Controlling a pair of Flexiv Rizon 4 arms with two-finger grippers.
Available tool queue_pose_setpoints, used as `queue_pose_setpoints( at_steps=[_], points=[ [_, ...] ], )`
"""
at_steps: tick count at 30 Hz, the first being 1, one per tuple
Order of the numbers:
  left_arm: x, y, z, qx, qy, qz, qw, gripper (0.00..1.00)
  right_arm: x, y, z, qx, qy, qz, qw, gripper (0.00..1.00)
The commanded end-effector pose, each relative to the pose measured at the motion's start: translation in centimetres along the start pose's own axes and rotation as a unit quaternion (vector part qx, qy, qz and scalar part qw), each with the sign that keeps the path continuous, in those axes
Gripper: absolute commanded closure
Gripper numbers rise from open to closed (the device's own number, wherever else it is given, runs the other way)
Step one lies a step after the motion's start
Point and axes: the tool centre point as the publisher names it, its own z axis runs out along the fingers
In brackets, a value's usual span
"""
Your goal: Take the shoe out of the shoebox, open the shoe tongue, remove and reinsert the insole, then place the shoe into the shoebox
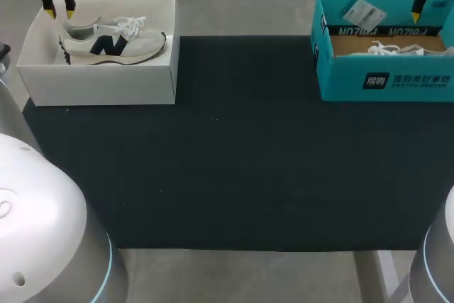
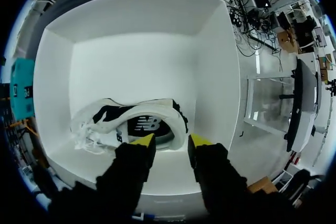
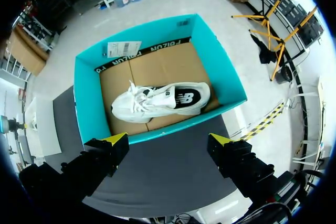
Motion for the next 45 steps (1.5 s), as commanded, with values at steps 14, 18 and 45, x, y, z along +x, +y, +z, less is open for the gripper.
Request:
queue_pose_setpoints(
  at_steps=[14, 18, 45],
  points=[
    [1.6, 0.7, 3.2, 0.064, -0.017, 0.011, 0.998, 0.57, 0.0, -0.1, 0.0, -0.001, 0.001, 0.000, 1.000, 0.00],
    [1.7, 1.3, 4.0, 0.063, -0.019, 0.010, 0.998, 0.55, 0.0, -0.1, 0.0, -0.001, 0.001, 0.000, 1.000, 0.00],
    [1.8, 3.3, 8.4, 0.124, -0.024, 0.012, 0.992, 0.56, 0.0, -0.1, 0.0, -0.001, 0.001, 0.000, 1.000, 0.00]
  ],
)
